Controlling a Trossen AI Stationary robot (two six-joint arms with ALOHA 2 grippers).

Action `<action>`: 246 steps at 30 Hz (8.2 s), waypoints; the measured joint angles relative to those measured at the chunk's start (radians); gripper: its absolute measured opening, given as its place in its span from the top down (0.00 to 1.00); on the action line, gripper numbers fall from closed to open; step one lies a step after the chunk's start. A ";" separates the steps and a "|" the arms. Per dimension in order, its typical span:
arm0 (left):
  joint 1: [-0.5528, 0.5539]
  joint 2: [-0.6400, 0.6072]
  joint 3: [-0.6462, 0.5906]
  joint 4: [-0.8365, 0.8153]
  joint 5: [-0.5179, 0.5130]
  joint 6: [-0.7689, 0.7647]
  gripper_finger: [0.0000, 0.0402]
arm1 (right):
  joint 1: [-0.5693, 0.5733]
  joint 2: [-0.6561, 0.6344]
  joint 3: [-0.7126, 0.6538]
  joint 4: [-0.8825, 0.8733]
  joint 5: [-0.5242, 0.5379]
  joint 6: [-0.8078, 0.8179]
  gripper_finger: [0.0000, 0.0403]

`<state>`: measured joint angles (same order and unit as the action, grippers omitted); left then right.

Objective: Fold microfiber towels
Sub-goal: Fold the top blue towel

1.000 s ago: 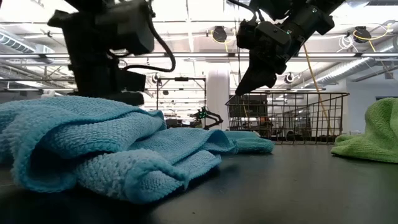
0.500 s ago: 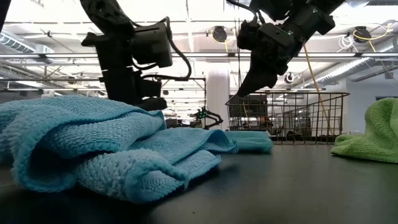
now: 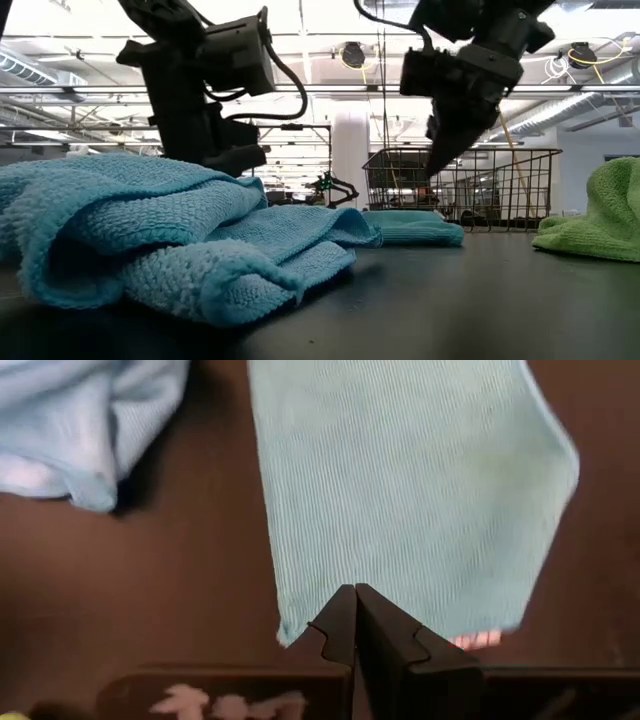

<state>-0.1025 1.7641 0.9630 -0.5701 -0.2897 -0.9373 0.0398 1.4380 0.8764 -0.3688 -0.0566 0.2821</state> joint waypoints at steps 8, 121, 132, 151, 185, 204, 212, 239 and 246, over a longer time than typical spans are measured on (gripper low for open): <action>-0.002 0.000 0.000 0.000 0.000 -0.002 0.76 | 0.029 0.000 0.000 -0.050 0.004 0.011 0.95; -0.022 0.022 0.071 0.123 -0.023 0.093 0.76 | -0.087 -0.204 -0.366 0.443 0.003 0.467 1.00; -0.022 0.154 0.087 0.304 -0.026 0.139 0.76 | -0.087 -0.250 -0.366 0.447 0.003 0.513 1.00; 0.001 0.101 0.126 0.273 -0.041 0.226 0.76 | -0.087 -0.248 -0.246 0.465 0.002 0.500 1.00; -0.048 -0.131 0.129 -0.097 -0.110 0.176 0.83 | -0.118 0.251 0.336 0.030 -0.134 0.263 1.00; -0.069 -0.181 0.129 -0.173 -0.104 0.148 0.92 | -0.144 0.452 0.379 0.375 -0.185 0.199 0.97; -0.068 -0.181 0.129 -0.178 -0.103 0.120 0.92 | -0.136 0.458 0.378 0.400 -0.176 0.126 0.80; -0.047 -0.181 0.129 -0.187 -0.107 0.091 0.92 | -0.108 0.402 0.372 0.274 -0.206 0.032 0.61; 0.038 -0.181 0.099 -0.189 -0.025 -0.084 0.92 | -0.104 0.405 0.338 0.271 -0.151 0.039 0.61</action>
<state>-0.0650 1.5833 1.0619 -0.7587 -0.3142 -1.0214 -0.0647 1.8427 1.2139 -0.0974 -0.2081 0.3215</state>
